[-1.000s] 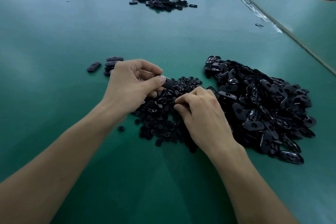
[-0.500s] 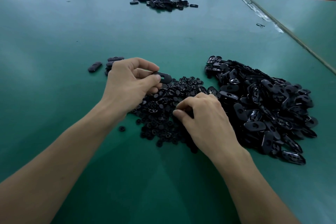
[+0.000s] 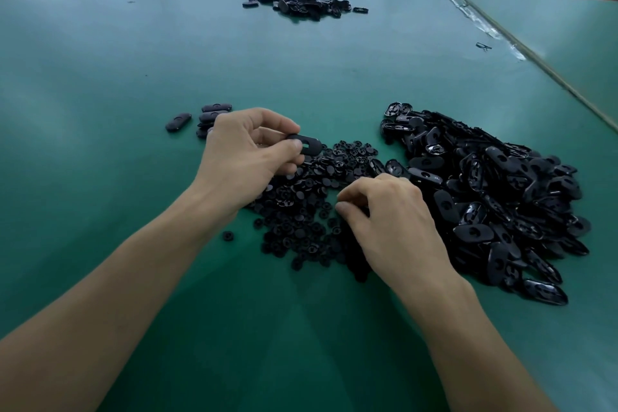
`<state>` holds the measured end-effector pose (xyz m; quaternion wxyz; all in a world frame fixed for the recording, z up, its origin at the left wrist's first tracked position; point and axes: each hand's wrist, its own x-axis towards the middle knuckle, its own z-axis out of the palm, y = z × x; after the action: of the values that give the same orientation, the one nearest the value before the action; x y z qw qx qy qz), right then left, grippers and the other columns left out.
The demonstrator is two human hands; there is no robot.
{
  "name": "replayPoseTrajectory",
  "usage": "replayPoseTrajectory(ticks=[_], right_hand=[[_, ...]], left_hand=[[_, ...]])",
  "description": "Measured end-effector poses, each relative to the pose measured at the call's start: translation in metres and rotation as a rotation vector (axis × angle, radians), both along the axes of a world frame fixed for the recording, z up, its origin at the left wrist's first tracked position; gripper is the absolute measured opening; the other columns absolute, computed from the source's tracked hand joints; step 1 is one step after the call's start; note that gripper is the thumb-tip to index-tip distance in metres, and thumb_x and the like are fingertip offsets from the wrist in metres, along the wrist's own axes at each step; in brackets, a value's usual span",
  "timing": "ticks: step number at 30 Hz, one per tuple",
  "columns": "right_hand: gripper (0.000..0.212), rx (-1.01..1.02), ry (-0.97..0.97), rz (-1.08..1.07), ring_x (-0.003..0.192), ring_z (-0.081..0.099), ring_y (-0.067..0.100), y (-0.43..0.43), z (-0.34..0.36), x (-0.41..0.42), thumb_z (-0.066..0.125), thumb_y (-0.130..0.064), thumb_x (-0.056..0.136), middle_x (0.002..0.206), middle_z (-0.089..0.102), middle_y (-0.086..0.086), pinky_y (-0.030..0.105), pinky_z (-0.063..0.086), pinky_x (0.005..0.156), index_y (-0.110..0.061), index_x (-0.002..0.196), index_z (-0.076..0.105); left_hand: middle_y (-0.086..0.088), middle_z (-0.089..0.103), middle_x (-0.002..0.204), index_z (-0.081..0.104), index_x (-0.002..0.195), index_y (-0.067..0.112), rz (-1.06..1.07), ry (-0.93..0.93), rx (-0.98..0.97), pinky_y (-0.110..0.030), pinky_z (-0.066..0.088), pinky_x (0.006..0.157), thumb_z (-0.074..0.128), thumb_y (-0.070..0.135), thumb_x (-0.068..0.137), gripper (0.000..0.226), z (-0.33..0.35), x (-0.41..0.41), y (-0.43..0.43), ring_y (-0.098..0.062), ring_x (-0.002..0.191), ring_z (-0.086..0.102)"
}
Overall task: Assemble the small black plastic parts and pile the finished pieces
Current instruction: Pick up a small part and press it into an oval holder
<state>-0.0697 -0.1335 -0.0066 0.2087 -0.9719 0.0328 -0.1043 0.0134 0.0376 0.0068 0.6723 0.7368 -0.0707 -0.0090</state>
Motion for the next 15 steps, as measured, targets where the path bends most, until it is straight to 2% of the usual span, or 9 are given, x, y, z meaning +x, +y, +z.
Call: replayPoseTrajectory(ticks=[7, 10, 15], right_hand=[[0.02, -0.012, -0.017, -0.014, 0.103, 0.052, 0.018, 0.0021, -0.0014, 0.0015, 0.058, -0.036, 0.1, 0.099, 0.065, -0.002, 0.029, 0.04, 0.088, -0.024, 0.104, 0.072], [0.018, -0.004, 0.002, 0.012, 0.103, 0.05, 0.017, 0.0034, 0.0008, 0.0006, 0.063, -0.038, 0.097, 0.101, 0.064, -0.003, 0.027, 0.038, 0.087, -0.027, 0.105, 0.074], [0.015, 0.029, 0.008, 0.009, 0.103, 0.055, 0.018, 0.0048, 0.0017, 0.0013, 0.064, -0.029, 0.097, 0.103, 0.067, -0.002, 0.029, 0.045, 0.087, -0.026, 0.106, 0.075]], left_hand=[[-0.006, 0.074, 0.071, 0.071, 0.088, 0.011, -0.007, 0.005, 0.005, -0.03, 0.062, 0.068, 0.074, -0.001, 0.086, 0.013, -0.0013, -0.001, -0.0011, -0.026, 0.074, 0.076], [-0.007, 0.074, 0.071, 0.07, 0.088, 0.01, -0.014, 0.006, -0.003, -0.026, 0.061, 0.066, 0.074, -0.003, 0.086, 0.014, -0.001, -0.0019, -0.0017, -0.025, 0.073, 0.076], [-0.009, 0.074, 0.073, 0.07, 0.088, 0.01, -0.02, 0.01, -0.01, -0.026, 0.061, 0.066, 0.073, -0.004, 0.086, 0.014, -0.0012, -0.0029, -0.0027, -0.022, 0.072, 0.075]])
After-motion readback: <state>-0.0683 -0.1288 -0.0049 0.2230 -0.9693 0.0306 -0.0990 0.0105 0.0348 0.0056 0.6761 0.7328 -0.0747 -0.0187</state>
